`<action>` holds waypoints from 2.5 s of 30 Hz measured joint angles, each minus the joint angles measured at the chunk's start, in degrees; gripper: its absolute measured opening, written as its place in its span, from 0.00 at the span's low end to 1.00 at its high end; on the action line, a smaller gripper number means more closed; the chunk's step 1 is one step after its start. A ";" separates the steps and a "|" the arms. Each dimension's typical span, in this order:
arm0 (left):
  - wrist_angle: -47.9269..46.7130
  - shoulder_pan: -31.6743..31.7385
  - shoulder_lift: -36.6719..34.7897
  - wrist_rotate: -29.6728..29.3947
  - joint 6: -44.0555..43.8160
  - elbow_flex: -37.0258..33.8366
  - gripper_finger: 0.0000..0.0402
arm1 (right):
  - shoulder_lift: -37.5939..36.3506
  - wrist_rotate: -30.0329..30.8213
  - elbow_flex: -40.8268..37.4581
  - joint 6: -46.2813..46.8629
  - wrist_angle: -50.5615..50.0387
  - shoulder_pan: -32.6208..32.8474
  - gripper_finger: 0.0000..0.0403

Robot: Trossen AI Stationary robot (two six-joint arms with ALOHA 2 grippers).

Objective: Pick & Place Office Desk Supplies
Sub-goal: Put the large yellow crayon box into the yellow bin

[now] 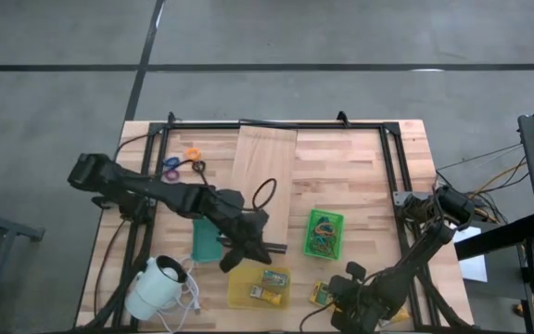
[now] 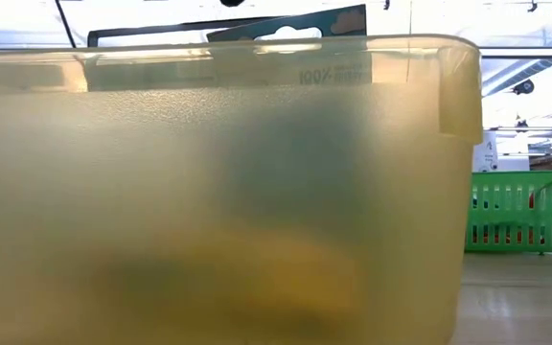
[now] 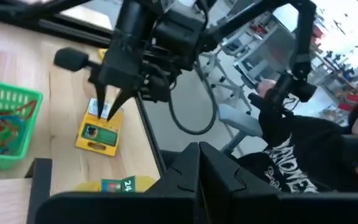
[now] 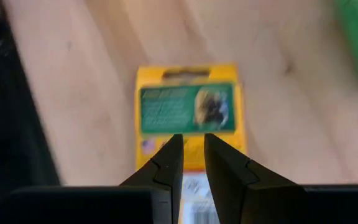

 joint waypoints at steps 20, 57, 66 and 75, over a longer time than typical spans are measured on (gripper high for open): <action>-28.71 -0.69 18.02 -18.94 -6.59 27.04 0.01 | 0.09 2.92 3.08 8.74 -1.24 5.83 0.16; -14.94 -12.07 31.09 -35.63 25.01 30.97 0.00 | 0.74 3.15 2.35 19.05 -2.48 9.74 0.16; -6.91 -15.57 30.13 -42.77 25.30 31.39 0.00 | 1.66 2.71 0.31 14.36 -2.09 11.22 0.16; -5.12 -21.04 30.19 -49.87 14.66 31.39 0.00 | 5.29 2.29 0.00 11.17 -1.90 12.02 0.16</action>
